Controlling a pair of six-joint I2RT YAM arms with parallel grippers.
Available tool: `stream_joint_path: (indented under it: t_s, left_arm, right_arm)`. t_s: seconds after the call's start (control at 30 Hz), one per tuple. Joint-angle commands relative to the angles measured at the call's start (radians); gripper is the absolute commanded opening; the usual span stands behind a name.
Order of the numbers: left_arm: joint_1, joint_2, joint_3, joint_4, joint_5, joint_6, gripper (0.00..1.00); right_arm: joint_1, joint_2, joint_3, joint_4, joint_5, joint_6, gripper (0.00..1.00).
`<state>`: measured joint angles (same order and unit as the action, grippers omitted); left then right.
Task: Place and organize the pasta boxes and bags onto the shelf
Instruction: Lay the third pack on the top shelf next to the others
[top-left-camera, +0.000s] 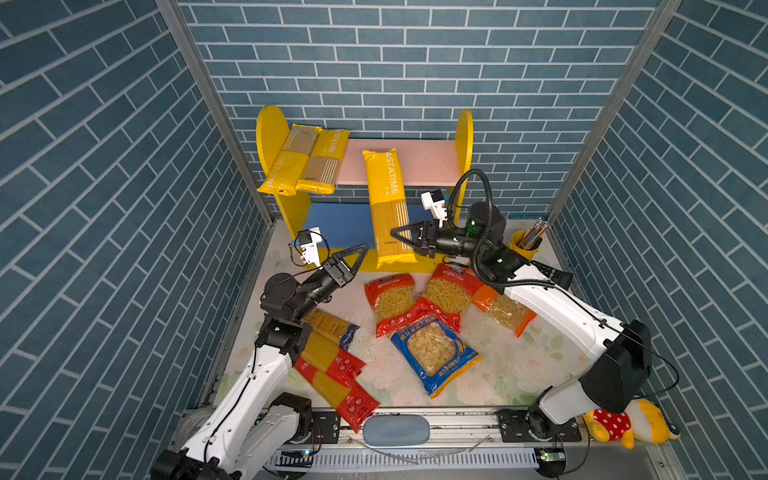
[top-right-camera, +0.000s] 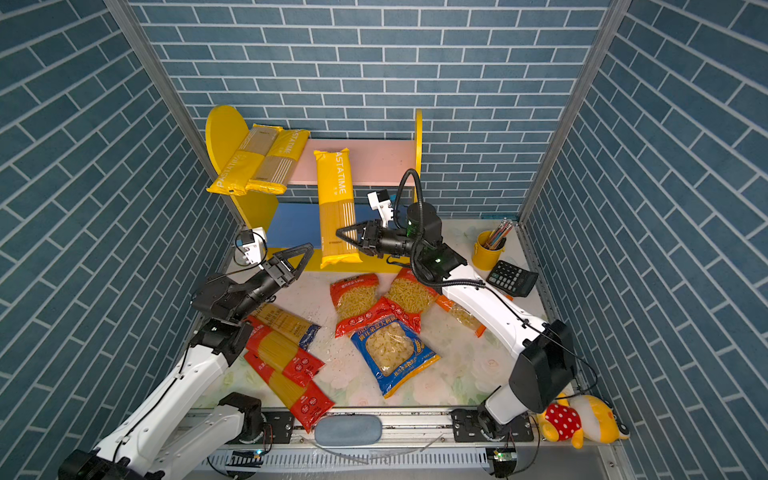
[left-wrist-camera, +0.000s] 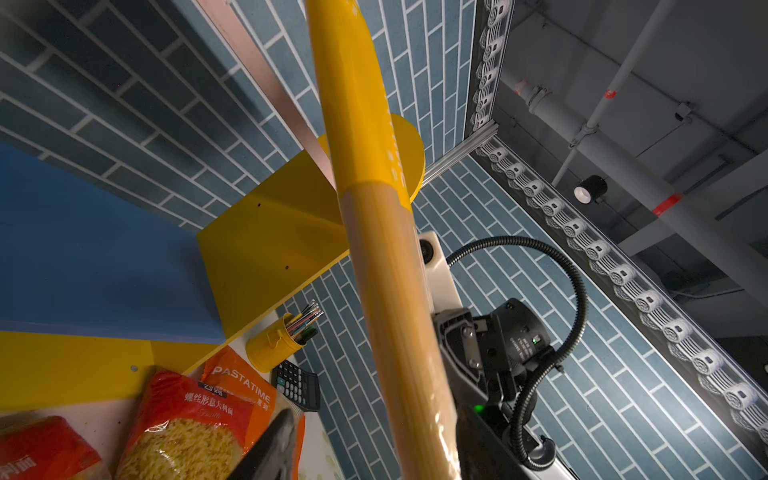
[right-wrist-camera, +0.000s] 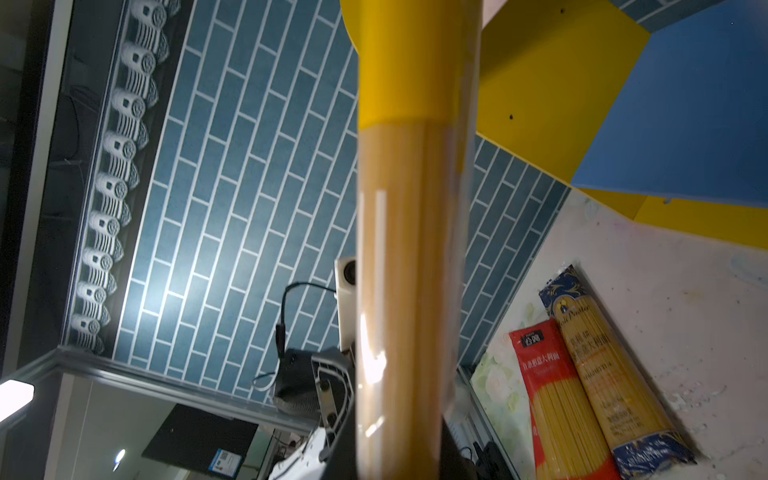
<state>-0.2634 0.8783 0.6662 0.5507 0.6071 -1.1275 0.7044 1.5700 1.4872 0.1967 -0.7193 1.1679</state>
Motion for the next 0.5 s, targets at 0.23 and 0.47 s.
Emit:
stream_joint_path:
  t_s: [0.23, 0.47]
  left_arm:
    - [0.023, -0.082, 0.026, -0.061, -0.081, 0.008, 0.92]
    - [0.019, -0.002, 0.040, 0.032, -0.117, -0.046, 0.98]
  right_arm:
    - [-0.001, 0.276, 0.536, -0.205, 0.251, -0.014, 0.05]
    - [0.000, 0.408, 0.721, -0.235, 0.259, 0.044, 0.12]
